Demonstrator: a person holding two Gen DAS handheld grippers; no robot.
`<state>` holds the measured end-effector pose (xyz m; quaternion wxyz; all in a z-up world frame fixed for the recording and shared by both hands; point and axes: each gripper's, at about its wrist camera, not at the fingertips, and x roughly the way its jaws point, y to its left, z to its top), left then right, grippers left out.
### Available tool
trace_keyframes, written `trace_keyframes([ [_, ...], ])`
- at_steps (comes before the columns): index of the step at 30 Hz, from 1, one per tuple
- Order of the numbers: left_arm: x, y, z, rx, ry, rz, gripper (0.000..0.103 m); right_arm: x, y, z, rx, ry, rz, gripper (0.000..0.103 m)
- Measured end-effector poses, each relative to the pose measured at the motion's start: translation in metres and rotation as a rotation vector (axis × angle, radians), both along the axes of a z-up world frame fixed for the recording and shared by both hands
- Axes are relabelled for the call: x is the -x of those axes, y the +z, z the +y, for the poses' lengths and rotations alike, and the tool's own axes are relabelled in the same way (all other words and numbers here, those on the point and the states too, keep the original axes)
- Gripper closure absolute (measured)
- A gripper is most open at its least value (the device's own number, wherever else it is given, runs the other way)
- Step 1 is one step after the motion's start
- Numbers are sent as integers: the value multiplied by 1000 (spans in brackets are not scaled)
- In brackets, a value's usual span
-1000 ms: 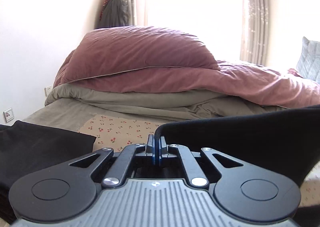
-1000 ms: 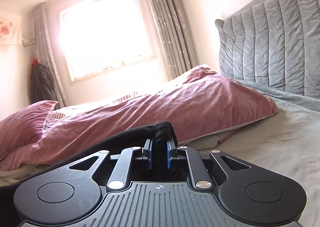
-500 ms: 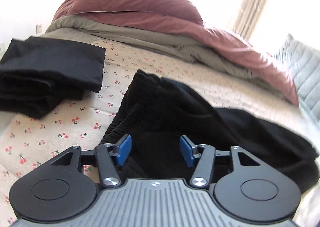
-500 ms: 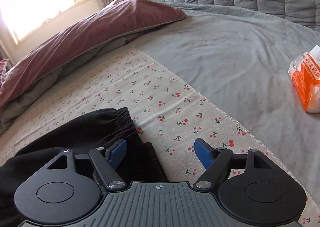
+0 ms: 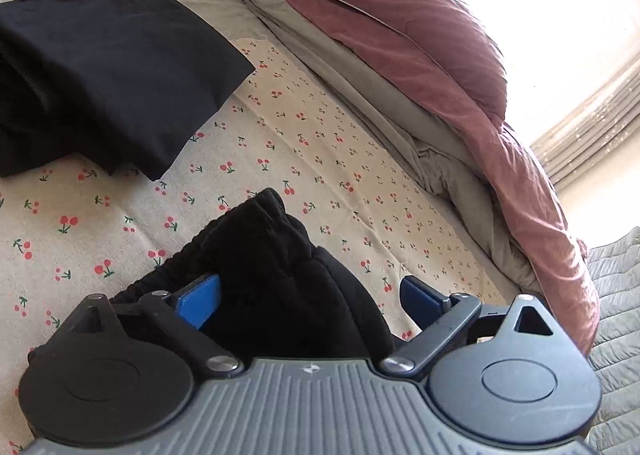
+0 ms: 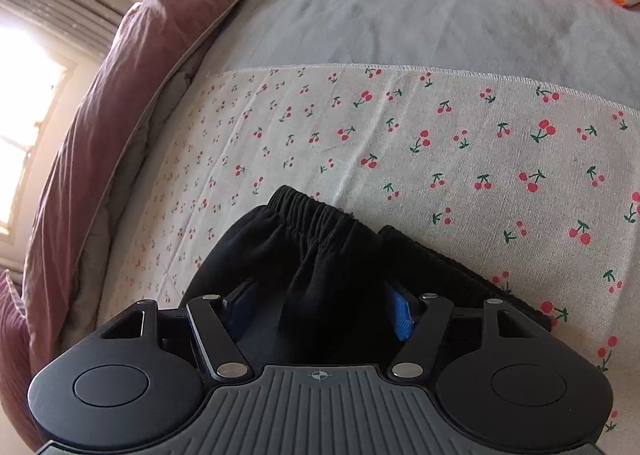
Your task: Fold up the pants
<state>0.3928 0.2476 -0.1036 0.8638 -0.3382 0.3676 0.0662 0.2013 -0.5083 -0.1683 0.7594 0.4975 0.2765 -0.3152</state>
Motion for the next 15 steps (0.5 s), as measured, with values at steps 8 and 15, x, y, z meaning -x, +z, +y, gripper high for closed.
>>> trace_keyframes([
  [8,-30,-6,-23,-182,49,96,70,-10,23,4,135,89,10,93],
  [15,25,8,21,48,168,-63,78,-9,45,1,131,149,-147,95],
])
